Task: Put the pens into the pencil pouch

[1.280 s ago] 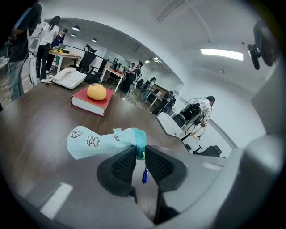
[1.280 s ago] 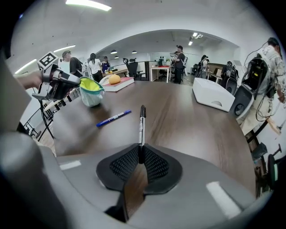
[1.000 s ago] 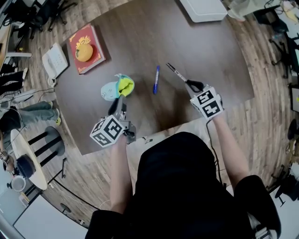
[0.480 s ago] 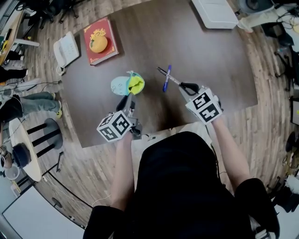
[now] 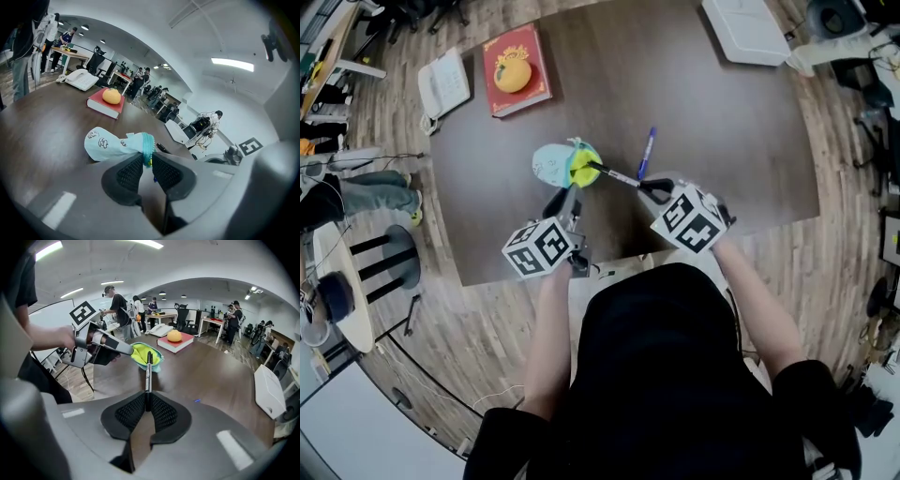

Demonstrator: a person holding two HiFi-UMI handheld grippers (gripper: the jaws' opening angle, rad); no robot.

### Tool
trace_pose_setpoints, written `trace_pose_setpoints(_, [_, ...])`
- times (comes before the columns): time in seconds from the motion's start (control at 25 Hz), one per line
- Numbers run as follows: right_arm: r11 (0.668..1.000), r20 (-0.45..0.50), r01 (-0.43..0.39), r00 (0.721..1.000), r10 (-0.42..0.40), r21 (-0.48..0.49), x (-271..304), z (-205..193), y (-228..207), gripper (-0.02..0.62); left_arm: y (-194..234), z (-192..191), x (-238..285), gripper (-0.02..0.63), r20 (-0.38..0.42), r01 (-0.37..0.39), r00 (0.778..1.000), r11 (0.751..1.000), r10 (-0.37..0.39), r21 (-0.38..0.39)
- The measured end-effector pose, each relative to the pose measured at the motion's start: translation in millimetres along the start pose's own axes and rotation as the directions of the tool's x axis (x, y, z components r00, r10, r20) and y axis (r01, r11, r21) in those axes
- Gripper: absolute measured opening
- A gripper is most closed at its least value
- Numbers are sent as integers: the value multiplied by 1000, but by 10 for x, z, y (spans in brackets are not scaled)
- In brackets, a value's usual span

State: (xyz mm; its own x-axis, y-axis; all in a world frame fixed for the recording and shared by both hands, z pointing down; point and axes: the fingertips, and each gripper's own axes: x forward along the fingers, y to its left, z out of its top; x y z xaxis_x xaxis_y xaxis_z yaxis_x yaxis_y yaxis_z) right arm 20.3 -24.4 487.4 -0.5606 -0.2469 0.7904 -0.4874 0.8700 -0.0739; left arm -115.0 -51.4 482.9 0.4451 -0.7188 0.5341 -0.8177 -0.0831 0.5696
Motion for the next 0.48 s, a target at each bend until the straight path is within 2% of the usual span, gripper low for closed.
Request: trace_pose_setpoints(0.48, [996, -72, -56, 996, 52, -63, 266, 114, 201, 46, 44, -83, -56, 58, -4, 8, 1000, 1000, -8, -4])
